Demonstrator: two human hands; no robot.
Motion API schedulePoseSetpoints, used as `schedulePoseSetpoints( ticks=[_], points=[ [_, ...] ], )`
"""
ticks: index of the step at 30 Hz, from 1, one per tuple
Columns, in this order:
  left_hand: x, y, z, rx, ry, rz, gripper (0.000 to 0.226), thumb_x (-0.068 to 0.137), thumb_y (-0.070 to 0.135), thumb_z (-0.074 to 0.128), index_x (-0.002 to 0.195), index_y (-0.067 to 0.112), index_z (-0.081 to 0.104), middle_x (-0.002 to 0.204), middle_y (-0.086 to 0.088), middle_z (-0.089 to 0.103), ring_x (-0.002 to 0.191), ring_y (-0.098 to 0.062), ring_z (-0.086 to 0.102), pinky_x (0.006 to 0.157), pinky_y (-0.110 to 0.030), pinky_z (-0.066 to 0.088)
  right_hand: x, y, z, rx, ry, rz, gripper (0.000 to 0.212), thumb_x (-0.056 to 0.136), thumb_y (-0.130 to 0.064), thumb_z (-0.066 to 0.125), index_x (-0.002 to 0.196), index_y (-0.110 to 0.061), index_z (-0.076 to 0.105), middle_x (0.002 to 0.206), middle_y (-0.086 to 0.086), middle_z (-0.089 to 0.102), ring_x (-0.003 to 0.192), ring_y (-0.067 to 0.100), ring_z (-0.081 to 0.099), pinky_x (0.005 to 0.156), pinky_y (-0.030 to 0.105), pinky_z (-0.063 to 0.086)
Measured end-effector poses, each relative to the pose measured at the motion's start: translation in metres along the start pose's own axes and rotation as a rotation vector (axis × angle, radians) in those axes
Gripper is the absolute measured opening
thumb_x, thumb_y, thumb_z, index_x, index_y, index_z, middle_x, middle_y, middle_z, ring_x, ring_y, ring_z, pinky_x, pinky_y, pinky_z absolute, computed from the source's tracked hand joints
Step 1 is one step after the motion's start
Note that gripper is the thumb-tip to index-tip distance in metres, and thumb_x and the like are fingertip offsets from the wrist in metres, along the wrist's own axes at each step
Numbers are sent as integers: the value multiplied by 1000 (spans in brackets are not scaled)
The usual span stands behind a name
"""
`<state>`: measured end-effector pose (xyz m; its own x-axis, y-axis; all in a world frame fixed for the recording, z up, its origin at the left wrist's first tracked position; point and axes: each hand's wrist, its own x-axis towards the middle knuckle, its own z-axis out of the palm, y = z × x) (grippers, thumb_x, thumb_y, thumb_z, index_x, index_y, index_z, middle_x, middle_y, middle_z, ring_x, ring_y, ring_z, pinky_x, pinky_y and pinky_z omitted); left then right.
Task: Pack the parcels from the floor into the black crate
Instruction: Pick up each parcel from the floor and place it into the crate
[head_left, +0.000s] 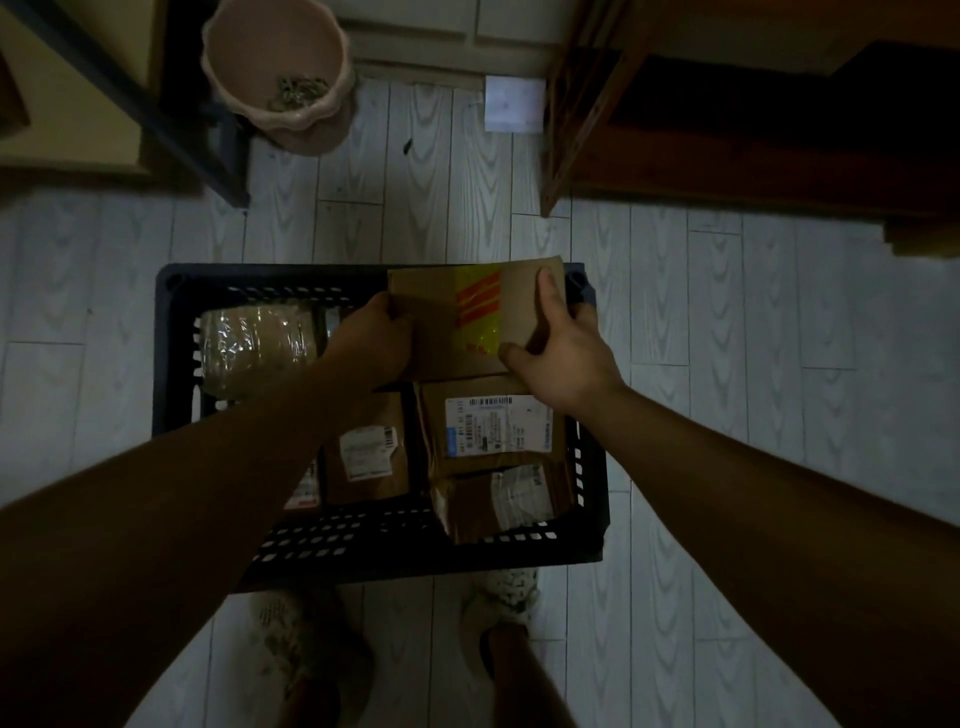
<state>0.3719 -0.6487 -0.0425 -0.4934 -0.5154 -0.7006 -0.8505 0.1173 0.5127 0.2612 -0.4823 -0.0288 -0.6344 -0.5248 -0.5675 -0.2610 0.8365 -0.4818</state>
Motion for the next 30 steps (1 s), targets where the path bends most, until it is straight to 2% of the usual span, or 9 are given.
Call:
schedulePoseSetpoints(
  ticks=[3,7,10,13,16,19,22,26,30],
  points=[
    [9,5,0,60,-14,-35,42,100,24,37,141,14,35,132,-16,52,116,-31,52,91,-39,41,8,-3,-2,-5,-36,35,92,89,-49,57,149,-38,-12,151,12,16,122,34,45,92,32,43],
    [10,5,14,144,-79,-14,89,94,30,53,149,17,-15,140,-20,45,120,-35,51,97,-44,43,18,2,4,25,-86,98,93,90,-43,58,149,-37,-13,152,15,15,127,35,40,96,33,40],
    [18,1,28,257,-88,73,98,92,29,57,146,20,-25,134,-21,50,114,-35,55,96,-44,46,30,10,7,57,-140,185,95,90,-42,59,149,-33,-15,156,16,10,133,34,36,99,33,39],
    [27,-3,31,300,-117,78,101,90,34,59,146,18,-24,140,-23,42,122,-38,47,103,-48,40,38,9,10,-46,-167,187,97,90,-44,58,150,-27,-17,159,14,-1,141,35,22,109,37,32],
    [30,1,25,516,-5,203,108,81,47,66,150,15,-11,158,-14,5,144,-37,8,114,-58,19,42,2,8,-249,-90,74,109,81,-55,63,152,-19,-12,159,10,-18,147,32,-7,119,46,9],
    [37,11,20,635,-4,355,109,78,66,55,150,17,-11,159,-6,-13,146,-28,-11,114,-56,7,50,1,3,-253,-94,-15,113,74,-68,62,151,-33,-12,157,7,-24,145,31,-19,118,51,-2],
    [50,7,27,666,-63,332,102,81,70,44,150,20,-13,159,-4,-15,146,-27,-12,116,-54,5,61,4,6,-260,-159,11,113,71,-75,58,150,-35,-11,158,5,-23,143,34,-23,117,56,-1],
    [50,6,27,602,-66,321,101,81,66,48,150,20,-10,159,-6,-13,146,-30,-12,117,-56,7,61,2,8,-227,-140,40,114,70,-73,61,150,-34,-11,157,7,-25,143,34,-24,117,56,2],
    [32,-1,31,174,25,117,109,78,38,72,150,24,-9,157,-13,10,141,-36,19,111,-50,30,44,5,20,-31,-53,139,114,73,-65,66,150,-36,-12,158,15,-9,144,38,8,115,51,24]
  ],
)
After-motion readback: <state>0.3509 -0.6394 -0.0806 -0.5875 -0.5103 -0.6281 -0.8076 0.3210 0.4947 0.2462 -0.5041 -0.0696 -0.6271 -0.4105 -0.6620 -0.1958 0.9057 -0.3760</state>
